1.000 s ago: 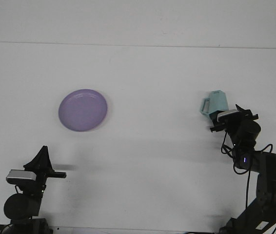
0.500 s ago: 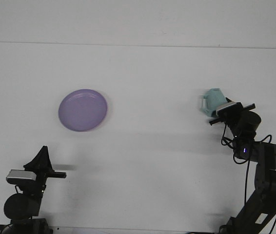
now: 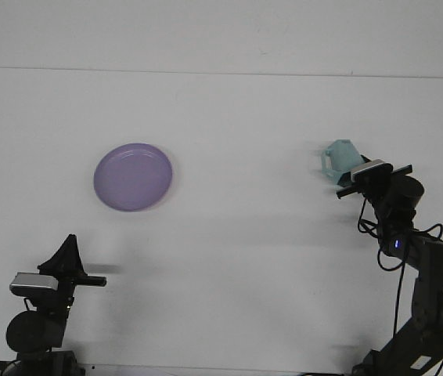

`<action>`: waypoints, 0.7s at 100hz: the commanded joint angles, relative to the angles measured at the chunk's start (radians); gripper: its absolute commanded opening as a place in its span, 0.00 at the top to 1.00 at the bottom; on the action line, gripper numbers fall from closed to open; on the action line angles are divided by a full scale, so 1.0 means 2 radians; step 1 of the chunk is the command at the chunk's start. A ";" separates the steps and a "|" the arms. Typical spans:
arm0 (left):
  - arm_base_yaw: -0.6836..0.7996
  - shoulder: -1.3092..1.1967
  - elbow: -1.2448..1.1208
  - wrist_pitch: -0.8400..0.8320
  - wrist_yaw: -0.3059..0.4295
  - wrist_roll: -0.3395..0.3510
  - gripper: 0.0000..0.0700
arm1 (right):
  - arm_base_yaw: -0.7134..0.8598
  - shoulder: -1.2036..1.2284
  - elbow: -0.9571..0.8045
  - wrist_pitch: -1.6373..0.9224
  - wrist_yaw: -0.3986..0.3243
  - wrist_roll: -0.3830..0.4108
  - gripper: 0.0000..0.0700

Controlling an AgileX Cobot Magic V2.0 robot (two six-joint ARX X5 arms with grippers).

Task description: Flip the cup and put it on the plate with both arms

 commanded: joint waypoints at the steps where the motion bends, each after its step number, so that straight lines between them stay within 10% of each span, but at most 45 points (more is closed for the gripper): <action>1: -0.001 0.000 -0.009 0.008 -0.001 -0.002 0.98 | 0.007 -0.038 0.008 -0.035 0.011 0.041 0.99; 39: -0.001 0.000 -0.009 0.008 -0.001 -0.002 0.98 | 0.070 -0.282 0.030 -0.437 0.048 0.170 0.99; 70: -0.001 0.000 -0.009 0.007 -0.001 -0.002 0.98 | 0.196 -0.313 0.171 -0.798 0.047 0.180 0.99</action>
